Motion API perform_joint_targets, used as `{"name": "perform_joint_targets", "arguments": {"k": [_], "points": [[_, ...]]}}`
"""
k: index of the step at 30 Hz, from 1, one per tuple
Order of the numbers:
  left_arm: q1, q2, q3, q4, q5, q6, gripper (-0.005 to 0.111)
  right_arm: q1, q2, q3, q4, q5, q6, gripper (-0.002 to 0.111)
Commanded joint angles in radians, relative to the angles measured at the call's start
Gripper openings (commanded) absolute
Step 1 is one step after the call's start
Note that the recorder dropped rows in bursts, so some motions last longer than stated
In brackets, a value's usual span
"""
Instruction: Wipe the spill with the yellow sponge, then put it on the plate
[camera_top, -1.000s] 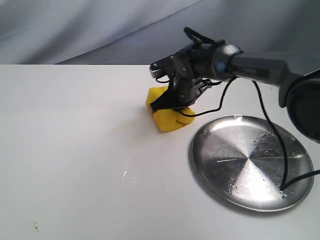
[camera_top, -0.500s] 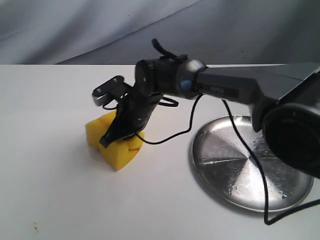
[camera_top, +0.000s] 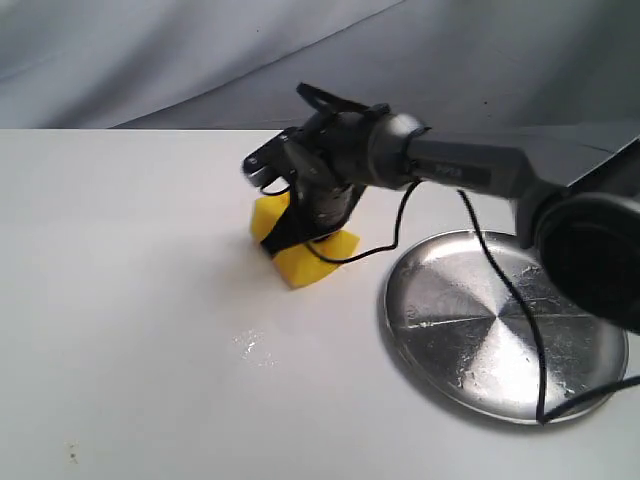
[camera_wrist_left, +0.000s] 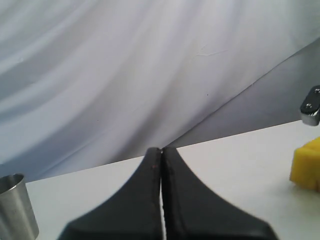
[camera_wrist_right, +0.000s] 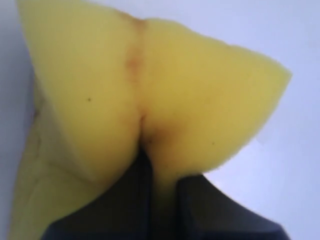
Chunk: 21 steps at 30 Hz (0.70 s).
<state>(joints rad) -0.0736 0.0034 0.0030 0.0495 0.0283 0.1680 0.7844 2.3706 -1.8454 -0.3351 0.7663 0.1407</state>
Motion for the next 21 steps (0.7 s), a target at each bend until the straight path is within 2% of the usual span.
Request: {"name": "perform_joint_targets", "arguments": {"k": [1, 6, 9, 13, 21], "points": [[0.004, -0.003, -0.003, -0.007, -0.005, -0.009, 0.0, -0.135, 0.026, 0.016, -0.108, 0.046, 0.111, 0.0], [0.004, -0.003, -0.003, -0.007, -0.005, -0.009, 0.0, -0.199, 0.026, 0.016, -0.013, 0.03, 0.092, 0.0], [0.004, -0.003, -0.003, -0.007, -0.005, -0.009, 0.0, -0.191, 0.026, 0.016, 0.205, -0.012, -0.095, 0.0], [0.004, -0.003, -0.003, -0.007, -0.005, -0.009, 0.0, -0.107, 0.026, 0.016, 0.452, -0.057, -0.323, 0.0], [0.004, -0.003, -0.003, -0.007, -0.005, -0.009, 0.0, 0.128, 0.026, 0.016, 0.481, 0.058, -0.493, 0.0]]}}
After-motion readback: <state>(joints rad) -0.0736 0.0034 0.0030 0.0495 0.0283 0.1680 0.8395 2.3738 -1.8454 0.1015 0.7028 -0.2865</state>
